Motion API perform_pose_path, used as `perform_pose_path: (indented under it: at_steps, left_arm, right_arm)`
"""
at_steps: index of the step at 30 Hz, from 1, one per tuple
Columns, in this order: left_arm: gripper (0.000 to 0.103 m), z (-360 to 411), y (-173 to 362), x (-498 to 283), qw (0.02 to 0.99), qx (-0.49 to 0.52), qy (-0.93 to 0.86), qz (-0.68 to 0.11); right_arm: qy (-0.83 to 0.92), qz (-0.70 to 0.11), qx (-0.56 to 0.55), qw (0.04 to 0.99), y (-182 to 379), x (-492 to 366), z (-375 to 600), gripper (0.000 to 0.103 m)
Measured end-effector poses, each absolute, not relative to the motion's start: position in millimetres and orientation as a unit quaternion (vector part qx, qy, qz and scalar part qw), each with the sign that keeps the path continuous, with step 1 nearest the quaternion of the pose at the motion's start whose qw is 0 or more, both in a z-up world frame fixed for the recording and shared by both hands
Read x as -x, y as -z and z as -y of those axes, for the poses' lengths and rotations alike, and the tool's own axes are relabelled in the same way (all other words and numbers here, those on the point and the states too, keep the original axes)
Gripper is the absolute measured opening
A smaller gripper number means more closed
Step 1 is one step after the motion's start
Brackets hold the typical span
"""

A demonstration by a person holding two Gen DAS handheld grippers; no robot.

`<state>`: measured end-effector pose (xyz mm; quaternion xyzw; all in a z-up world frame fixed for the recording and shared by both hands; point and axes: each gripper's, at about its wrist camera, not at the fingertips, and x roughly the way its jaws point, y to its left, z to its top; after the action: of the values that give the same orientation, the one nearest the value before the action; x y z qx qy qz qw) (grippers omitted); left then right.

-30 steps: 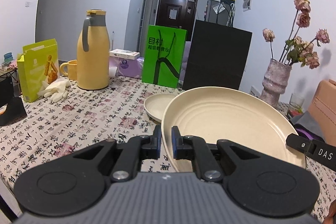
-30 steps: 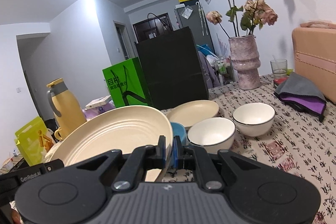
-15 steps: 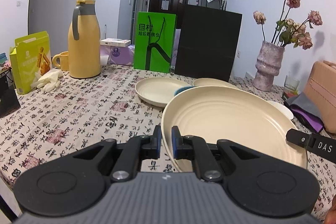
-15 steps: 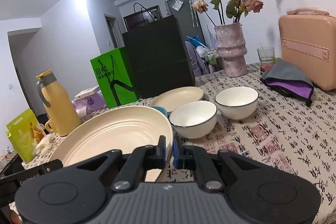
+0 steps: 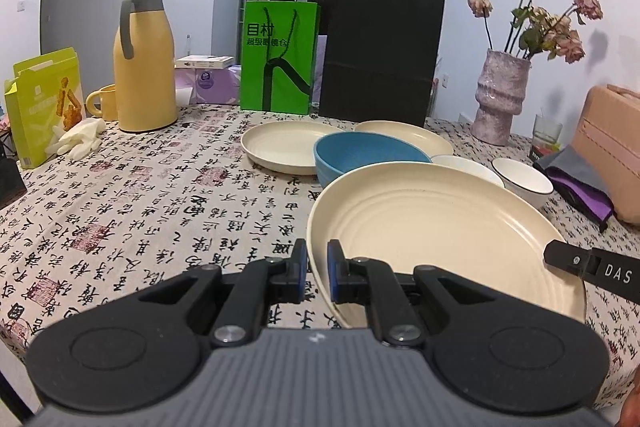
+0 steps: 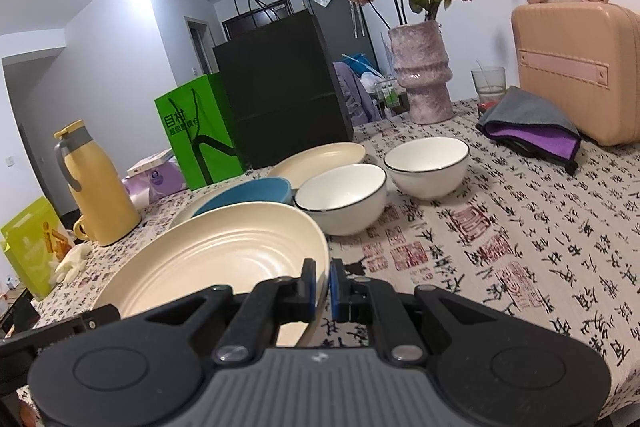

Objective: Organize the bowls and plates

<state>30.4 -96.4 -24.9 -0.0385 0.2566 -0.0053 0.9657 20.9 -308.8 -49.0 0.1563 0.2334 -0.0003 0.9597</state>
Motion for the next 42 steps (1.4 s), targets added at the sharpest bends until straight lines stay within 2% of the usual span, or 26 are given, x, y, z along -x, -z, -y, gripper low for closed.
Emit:
perform_pose_path:
  at_steps: [42]
  left_arm:
    - [0.011,123.8,80.2,-57.7,0.952,0.004,0.034,-0.304]
  right_arm:
    - [0.025,-0.271,-0.164,0.948,103.3,-43.7,336.6,0.007]
